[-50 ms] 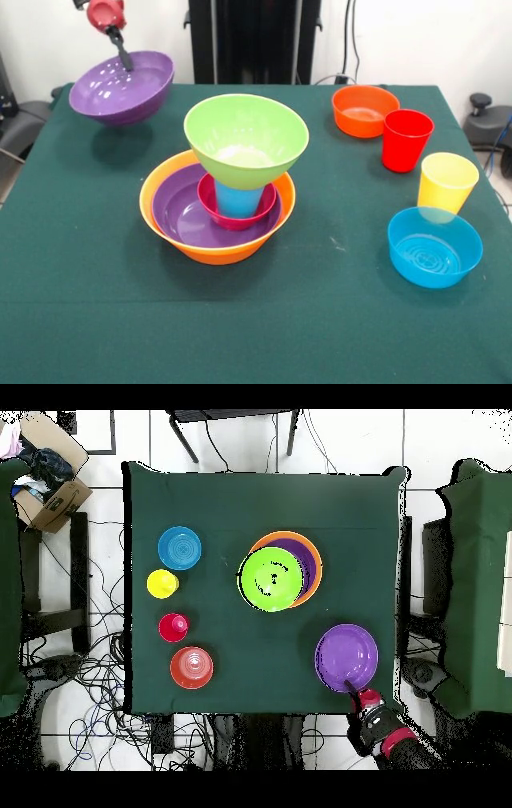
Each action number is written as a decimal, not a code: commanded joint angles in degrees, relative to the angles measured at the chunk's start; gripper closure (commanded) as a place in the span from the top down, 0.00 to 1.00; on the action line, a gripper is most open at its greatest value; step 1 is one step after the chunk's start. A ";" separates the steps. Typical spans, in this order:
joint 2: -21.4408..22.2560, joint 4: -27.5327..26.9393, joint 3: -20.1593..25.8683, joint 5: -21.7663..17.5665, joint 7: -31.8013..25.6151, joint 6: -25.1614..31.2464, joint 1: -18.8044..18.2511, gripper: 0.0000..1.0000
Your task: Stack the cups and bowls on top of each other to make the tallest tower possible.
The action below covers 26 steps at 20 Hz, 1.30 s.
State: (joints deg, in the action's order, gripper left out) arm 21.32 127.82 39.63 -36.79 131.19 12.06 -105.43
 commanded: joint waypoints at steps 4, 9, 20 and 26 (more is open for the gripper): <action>0.55 4.14 15.62 -5.57 -8.29 -1.74 0.62 0.00; 7.95 7.25 23.08 -4.13 -6.05 -4.24 -0.15 0.00; 22.13 10.38 23.38 -2.41 2.70 -15.07 8.38 0.00; 24.93 10.13 19.42 0.16 5.33 -17.36 14.79 0.00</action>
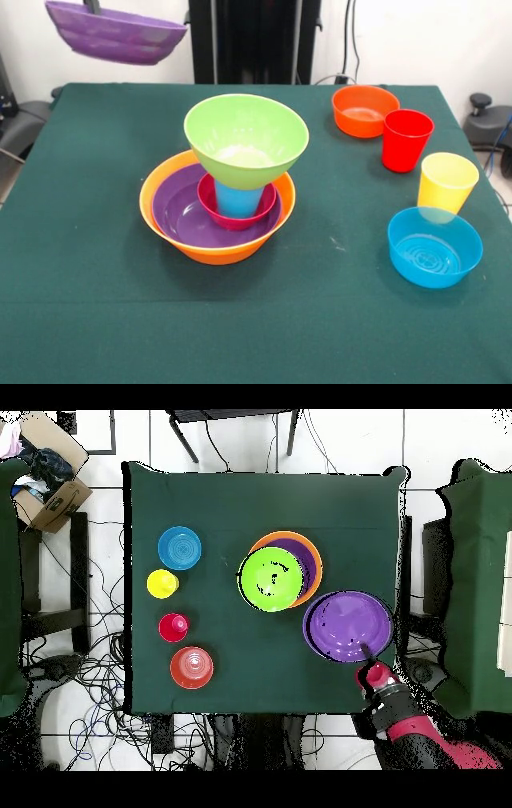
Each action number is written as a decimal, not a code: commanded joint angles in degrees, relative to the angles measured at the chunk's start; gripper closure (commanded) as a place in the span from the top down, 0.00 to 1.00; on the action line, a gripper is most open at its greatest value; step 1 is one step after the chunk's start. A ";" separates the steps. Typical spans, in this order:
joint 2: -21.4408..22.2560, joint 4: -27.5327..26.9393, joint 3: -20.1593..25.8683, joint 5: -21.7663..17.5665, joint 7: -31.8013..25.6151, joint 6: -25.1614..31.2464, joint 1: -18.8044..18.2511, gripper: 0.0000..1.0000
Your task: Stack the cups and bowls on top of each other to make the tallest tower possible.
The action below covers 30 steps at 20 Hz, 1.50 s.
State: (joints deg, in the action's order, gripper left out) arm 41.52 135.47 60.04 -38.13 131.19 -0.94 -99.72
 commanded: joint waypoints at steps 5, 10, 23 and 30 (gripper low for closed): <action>5.36 1.81 -4.74 2.92 6.99 -7.28 14.71 0.00; 4.03 0.55 -6.54 5.48 7.78 -7.20 19.32 0.00; 0.42 0.71 3.48 16.92 4.69 4.25 15.30 0.00; 0.19 0.82 5.58 21.01 4.84 4.54 15.62 0.00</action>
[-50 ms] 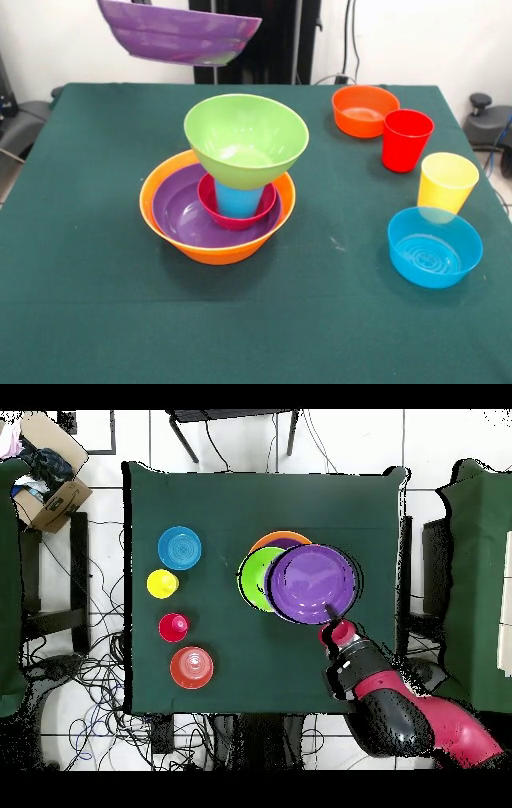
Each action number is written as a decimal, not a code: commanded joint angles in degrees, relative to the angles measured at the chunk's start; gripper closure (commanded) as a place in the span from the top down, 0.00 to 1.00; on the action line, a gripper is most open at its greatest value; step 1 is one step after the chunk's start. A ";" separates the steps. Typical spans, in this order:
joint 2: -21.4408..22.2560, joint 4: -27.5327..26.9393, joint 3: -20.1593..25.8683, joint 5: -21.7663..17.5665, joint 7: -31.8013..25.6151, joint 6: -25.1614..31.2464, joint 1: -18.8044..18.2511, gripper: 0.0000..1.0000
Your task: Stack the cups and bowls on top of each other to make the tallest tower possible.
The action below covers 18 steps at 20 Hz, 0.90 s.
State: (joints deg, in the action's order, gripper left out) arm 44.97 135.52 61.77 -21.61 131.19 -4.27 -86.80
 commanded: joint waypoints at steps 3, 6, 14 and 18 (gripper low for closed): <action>-3.82 0.34 2.85 5.02 4.99 6.87 4.13 0.00; -6.48 -0.74 0.69 4.03 4.53 5.01 6.02 0.00; -14.35 -4.51 -3.94 0.49 2.87 1.65 10.14 0.00; -17.39 -6.70 -5.35 -0.71 1.13 2.35 10.35 0.00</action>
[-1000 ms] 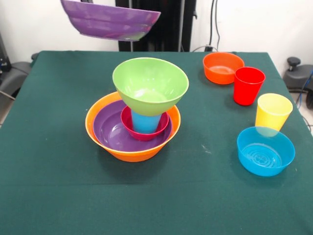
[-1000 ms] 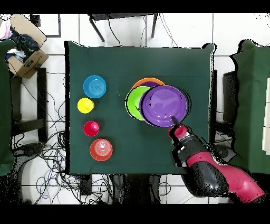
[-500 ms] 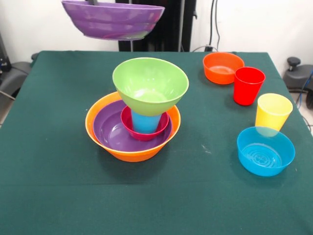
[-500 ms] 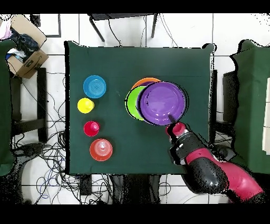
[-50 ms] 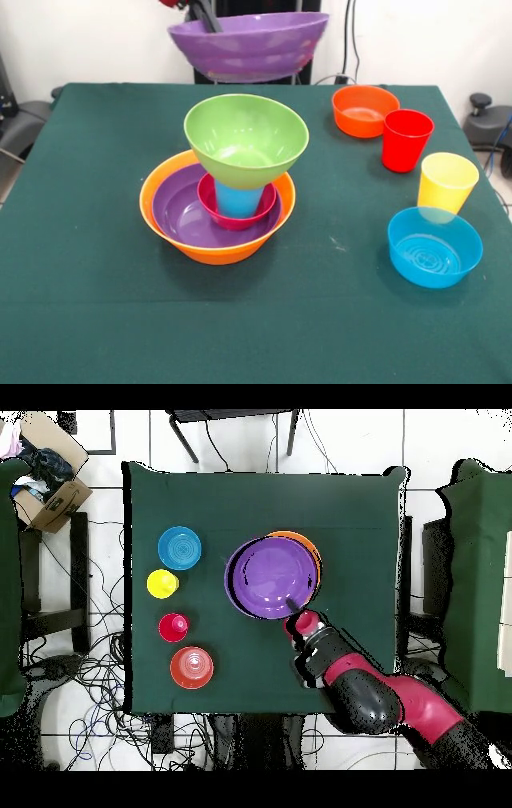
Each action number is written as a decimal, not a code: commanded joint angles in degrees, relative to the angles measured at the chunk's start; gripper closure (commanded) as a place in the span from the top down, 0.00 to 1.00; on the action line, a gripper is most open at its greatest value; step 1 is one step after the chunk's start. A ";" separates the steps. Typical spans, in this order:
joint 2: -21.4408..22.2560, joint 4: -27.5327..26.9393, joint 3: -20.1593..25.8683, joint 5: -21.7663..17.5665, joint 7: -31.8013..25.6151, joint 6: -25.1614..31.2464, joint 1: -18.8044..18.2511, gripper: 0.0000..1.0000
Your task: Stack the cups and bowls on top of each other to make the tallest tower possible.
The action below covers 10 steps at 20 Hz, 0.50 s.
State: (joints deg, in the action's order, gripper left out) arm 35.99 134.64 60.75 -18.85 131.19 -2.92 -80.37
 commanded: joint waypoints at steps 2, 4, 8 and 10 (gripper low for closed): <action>-9.12 -6.62 -5.00 -3.90 0.51 1.25 4.02 0.00; -9.43 -7.45 -4.90 -4.28 -0.31 2.19 3.54 0.00; -7.21 -7.30 -4.03 -3.77 -0.42 3.49 2.42 0.00; -5.60 -7.25 -3.60 -3.32 -0.46 4.09 2.07 0.00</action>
State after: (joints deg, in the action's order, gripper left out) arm 30.22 131.97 59.57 -19.60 131.19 -2.93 -79.94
